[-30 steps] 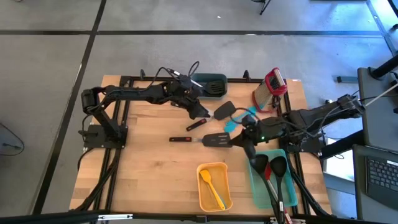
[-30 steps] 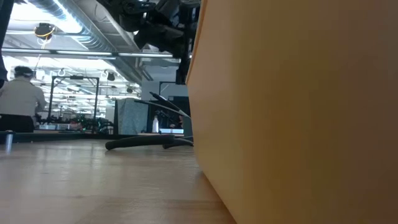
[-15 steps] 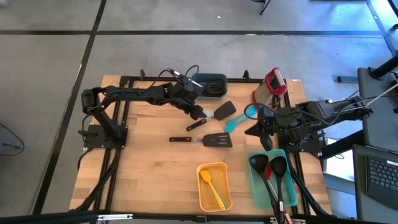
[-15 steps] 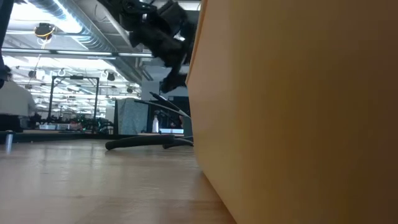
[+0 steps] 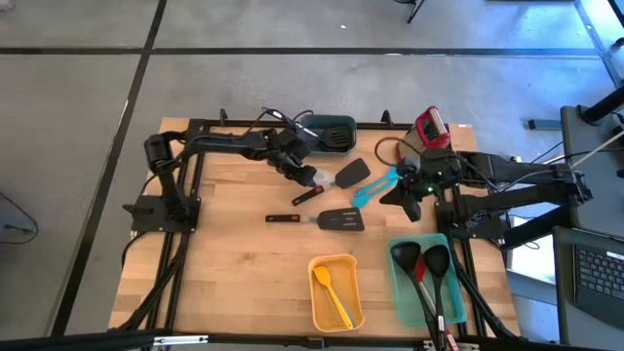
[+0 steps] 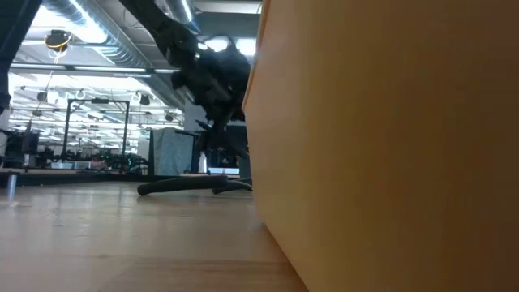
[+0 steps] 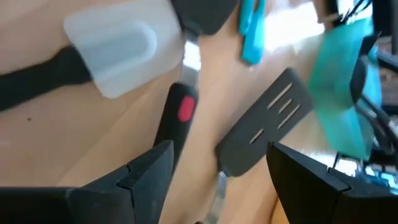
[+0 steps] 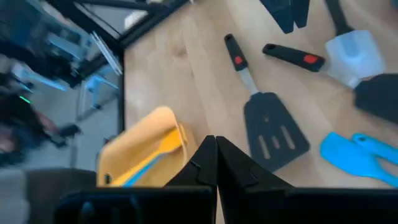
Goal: Pick & Place Kitchen Items
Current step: Put the large black spatula into the blue bin
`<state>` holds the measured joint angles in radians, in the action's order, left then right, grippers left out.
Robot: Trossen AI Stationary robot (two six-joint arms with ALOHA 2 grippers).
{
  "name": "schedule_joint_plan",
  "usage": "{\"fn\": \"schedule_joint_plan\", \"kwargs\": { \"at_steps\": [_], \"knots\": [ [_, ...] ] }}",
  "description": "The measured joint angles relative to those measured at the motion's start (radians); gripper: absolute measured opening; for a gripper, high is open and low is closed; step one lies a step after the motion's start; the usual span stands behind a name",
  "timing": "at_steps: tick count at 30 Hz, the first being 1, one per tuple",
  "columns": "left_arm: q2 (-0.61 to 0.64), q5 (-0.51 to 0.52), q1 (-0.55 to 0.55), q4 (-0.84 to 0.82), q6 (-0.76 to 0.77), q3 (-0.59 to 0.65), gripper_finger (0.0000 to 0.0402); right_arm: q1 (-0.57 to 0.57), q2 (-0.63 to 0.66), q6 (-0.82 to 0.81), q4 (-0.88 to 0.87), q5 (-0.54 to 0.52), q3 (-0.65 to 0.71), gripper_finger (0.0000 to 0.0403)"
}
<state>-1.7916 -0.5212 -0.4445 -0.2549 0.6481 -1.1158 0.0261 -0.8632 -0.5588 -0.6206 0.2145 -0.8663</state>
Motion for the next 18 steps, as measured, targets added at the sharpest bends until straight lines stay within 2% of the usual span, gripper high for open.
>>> {"fn": "schedule_joint_plan", "kwargs": {
  "at_steps": [3, 8, 14, 18],
  "knots": [
    [-0.057, -0.062, -0.021, 0.019, -0.057, 0.0, 0.0253, 0.039, 0.0, -0.028, 0.045, 0.047, 0.028, 0.0],
    [-0.127, -0.153, -0.057, 0.018, -0.173, 0.0, 0.0253, 0.091, -0.006, -0.03, 0.05, 0.049, 0.038, 0.0],
    [-0.181, -0.214, -0.076, 0.033, -0.229, 0.0, 0.0253, 0.13, -0.021, -0.062, 0.053, 0.008, 0.039, 0.0],
    [-0.194, -0.218, -0.064, 0.05, -0.243, 0.0, 0.0253, 0.145, -0.028, -0.065, 0.061, -0.009, 0.039, 0.0]
  ]
}}
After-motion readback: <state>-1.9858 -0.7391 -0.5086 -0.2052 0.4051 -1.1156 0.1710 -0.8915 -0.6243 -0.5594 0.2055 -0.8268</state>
